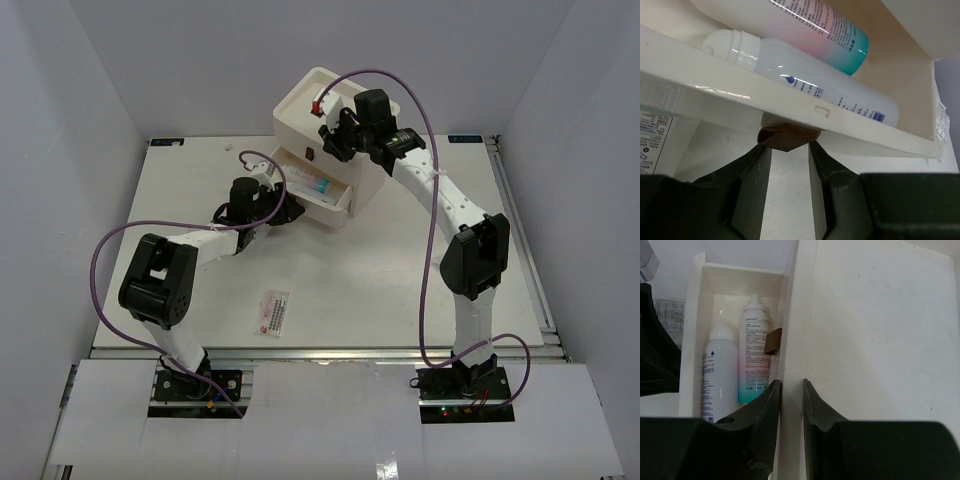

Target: Organize the makeup

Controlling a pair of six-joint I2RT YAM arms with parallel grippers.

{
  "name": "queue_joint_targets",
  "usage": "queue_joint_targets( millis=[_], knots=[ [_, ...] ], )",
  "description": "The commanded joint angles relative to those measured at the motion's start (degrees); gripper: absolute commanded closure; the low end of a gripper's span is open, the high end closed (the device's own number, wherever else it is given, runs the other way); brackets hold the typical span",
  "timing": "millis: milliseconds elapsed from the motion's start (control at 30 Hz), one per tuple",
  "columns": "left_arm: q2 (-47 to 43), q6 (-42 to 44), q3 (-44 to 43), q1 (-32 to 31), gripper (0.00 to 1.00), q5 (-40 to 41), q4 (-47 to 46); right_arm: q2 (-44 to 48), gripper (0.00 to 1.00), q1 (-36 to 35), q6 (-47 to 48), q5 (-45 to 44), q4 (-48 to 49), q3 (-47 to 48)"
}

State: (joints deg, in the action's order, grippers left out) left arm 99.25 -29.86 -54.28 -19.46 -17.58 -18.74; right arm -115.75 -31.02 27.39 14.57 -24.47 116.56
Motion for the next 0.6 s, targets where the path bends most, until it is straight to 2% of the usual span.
queue_joint_targets(
  millis=[0, 300, 433, 567],
  knots=[
    [0.32, 2.43, -5.26, 0.57, 0.53, 6.24, -14.39, -1.45, 0.82, -0.87, -1.73, 8.58, -8.84, 2.68],
    [3.57, 7.48, -6.14, 0.57, 0.52, 3.33, -19.28, -3.24, 0.84, 1.18, -0.65, 18.26, -13.98, 6.01],
    [-0.22, 8.30, 0.92, 0.57, 0.52, 3.58, -27.29, -3.02, 0.85, 1.65, 0.61, 23.91, -17.14, 6.58],
    [-3.91, 9.48, 4.85, 0.57, 0.50, 4.10, -29.85, -2.04, 0.85, 1.60, 1.15, 26.88, -18.45, 6.10]
  ],
)
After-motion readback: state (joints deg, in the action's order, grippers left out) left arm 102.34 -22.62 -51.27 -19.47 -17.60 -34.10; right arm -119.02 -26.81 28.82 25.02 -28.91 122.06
